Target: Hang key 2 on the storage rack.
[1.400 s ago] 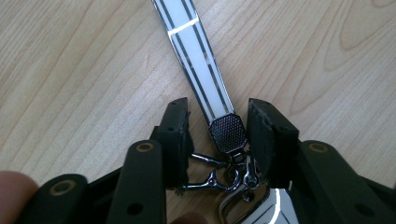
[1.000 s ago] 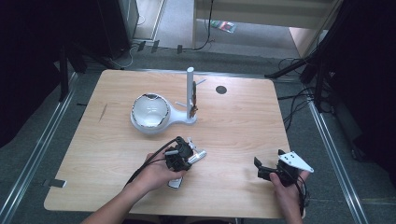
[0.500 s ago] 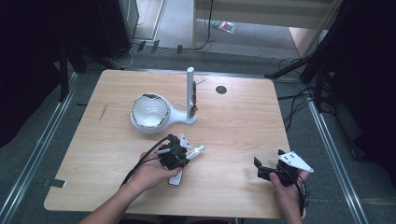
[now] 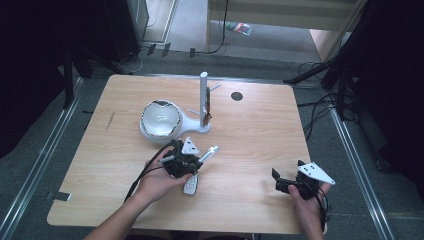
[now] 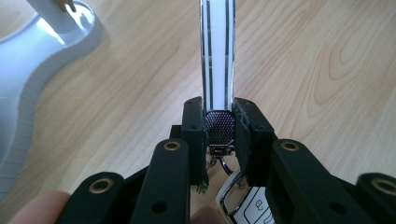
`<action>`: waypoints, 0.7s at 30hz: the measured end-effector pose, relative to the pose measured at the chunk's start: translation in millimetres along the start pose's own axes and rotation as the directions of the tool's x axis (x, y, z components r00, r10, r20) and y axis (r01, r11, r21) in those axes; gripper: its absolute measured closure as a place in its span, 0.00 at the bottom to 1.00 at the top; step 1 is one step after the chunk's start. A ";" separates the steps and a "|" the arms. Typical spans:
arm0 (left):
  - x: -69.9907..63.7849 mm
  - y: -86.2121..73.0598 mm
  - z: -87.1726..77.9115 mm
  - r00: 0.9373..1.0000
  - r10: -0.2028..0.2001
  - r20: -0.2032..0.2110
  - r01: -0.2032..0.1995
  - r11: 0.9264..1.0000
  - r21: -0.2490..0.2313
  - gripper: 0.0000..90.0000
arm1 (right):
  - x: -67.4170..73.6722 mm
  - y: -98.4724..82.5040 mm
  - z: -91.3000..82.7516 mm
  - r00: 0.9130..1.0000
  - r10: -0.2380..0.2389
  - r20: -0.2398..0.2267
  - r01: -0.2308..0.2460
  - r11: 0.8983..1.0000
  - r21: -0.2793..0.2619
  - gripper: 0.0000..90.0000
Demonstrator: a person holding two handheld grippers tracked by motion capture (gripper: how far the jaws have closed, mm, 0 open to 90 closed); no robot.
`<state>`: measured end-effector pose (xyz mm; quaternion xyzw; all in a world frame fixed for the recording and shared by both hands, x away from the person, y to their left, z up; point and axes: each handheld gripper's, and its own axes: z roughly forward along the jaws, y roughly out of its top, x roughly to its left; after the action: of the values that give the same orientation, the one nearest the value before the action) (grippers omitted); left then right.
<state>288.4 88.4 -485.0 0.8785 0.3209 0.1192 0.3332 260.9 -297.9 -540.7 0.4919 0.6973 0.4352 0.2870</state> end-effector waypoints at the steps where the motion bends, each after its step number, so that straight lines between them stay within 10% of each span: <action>1: 0.6 0.1 -1.2 1.000 0.001 -0.001 -0.001 1.000 -0.012 0.85 | 0.0 0.0 0.1 1.000 -0.001 0.000 0.001 1.000 0.000 0.00; 21: 9.0 0.1 -22.3 1.000 0.002 0.025 0.005 0.962 -0.272 0.85 | 1.7 0.0 1.4 1.000 -0.012 0.014 0.012 1.000 0.010 0.00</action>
<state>285.9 105.4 -468.2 0.8255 0.2979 0.1509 0.4550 261.5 -295.9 -541.3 0.4922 0.7003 0.4267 0.2921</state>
